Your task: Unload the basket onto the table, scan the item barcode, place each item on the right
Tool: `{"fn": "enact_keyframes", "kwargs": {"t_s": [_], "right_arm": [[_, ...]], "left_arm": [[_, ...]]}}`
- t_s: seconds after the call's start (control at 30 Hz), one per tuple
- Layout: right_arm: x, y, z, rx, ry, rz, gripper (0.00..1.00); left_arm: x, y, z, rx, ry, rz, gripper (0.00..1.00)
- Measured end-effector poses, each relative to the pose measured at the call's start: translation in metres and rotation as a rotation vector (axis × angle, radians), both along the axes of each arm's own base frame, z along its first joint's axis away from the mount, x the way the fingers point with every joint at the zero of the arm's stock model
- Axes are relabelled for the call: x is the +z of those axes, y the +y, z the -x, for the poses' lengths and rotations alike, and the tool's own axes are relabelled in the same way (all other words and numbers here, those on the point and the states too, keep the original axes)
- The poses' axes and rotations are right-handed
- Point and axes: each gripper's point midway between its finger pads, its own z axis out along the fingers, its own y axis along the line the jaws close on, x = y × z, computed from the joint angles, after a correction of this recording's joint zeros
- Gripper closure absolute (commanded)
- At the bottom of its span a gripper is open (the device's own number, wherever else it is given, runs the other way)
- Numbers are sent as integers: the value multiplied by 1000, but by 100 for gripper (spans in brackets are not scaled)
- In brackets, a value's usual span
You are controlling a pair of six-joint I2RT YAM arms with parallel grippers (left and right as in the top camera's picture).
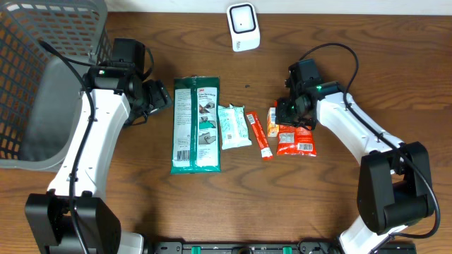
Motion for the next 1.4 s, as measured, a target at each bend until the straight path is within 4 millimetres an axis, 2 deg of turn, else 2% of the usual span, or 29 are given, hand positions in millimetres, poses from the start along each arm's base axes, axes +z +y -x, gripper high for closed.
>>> {"fn": "enact_keyframes", "kwargs": {"t_s": [0.5, 0.77, 0.83, 0.9, 1.03, 1.1, 1.23, 1.37, 1.4], "right_arm": [[0, -1, 1, 11, 1, 6, 96], [-1, -12, 3, 81, -4, 79, 95], [5, -15, 5, 102, 13, 78, 92], [16, -20, -1, 103, 10, 76, 86], [54, -40, -19, 91, -27, 73, 68], [65, -54, -22, 81, -38, 79, 60], [65, -73, -15, 69, -5, 65, 59], [58, -66, -12, 87, 4, 3, 61], [55, -64, -10, 94, 5, -7, 64]], "left_arm": [[0, 0, 0, 0, 0, 0, 13], [0, 0, 0, 0, 0, 0, 13], [0, 0, 0, 0, 0, 0, 13], [0, 0, 0, 0, 0, 0, 13], [0, 0, 0, 0, 0, 0, 12], [0, 0, 0, 0, 0, 0, 13], [0, 0, 0, 0, 0, 0, 12], [0, 0, 0, 0, 0, 0, 12], [0, 0, 0, 0, 0, 0, 12]]}}
